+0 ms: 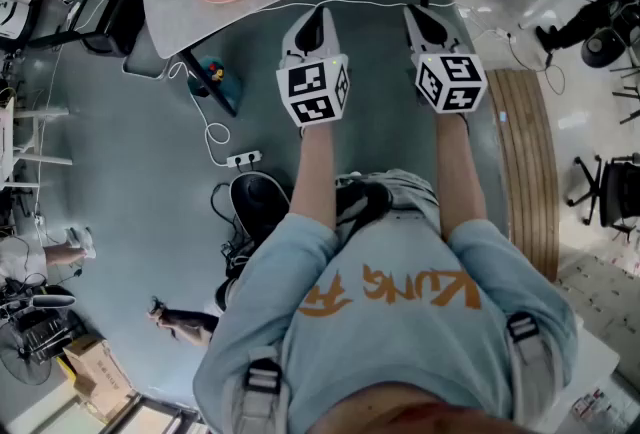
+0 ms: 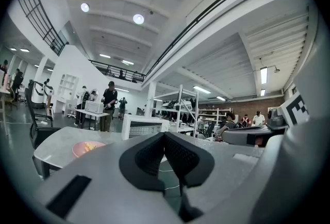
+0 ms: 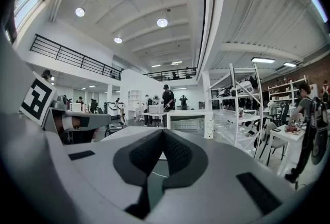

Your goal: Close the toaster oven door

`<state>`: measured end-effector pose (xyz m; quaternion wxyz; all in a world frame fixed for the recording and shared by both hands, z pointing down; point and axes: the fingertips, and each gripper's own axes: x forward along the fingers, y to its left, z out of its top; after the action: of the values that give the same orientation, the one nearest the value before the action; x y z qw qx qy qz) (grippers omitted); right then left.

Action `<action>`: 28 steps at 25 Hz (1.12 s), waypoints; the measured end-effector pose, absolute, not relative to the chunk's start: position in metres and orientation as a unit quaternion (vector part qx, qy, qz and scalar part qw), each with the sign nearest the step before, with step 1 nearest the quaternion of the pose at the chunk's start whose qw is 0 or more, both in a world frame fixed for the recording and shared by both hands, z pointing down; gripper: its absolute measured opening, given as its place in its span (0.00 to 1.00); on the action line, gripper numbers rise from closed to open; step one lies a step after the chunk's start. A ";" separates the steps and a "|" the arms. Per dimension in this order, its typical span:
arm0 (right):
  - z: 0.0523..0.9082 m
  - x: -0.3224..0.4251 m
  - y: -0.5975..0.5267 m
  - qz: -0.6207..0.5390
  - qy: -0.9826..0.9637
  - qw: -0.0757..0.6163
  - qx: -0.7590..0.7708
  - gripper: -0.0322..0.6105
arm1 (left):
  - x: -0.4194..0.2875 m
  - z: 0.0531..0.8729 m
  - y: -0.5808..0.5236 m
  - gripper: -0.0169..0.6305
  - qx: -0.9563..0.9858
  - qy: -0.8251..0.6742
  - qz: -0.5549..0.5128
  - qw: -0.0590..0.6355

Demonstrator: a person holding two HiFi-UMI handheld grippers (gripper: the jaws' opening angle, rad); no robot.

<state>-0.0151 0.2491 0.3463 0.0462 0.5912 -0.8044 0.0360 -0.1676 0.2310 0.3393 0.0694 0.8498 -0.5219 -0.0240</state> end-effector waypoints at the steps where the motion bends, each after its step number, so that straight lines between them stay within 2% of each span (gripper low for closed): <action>1: 0.349 -0.015 0.249 0.037 -0.803 0.051 0.593 0.05 | -0.168 0.340 0.231 0.03 0.850 -0.521 -0.025 0.071; 18: 0.363 0.028 0.231 0.052 -0.760 0.068 0.644 0.05 | -0.157 0.362 0.201 0.03 0.856 -0.506 -0.024 0.100; 28: 0.372 0.045 0.133 0.056 -0.775 0.048 0.628 0.05 | -0.161 0.371 0.117 0.03 0.837 -0.539 -0.014 0.088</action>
<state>0.0453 0.1334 0.3721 0.0483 0.6282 -0.7746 0.0556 -0.1612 0.1167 0.3706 0.0878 0.8374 -0.5393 -0.0136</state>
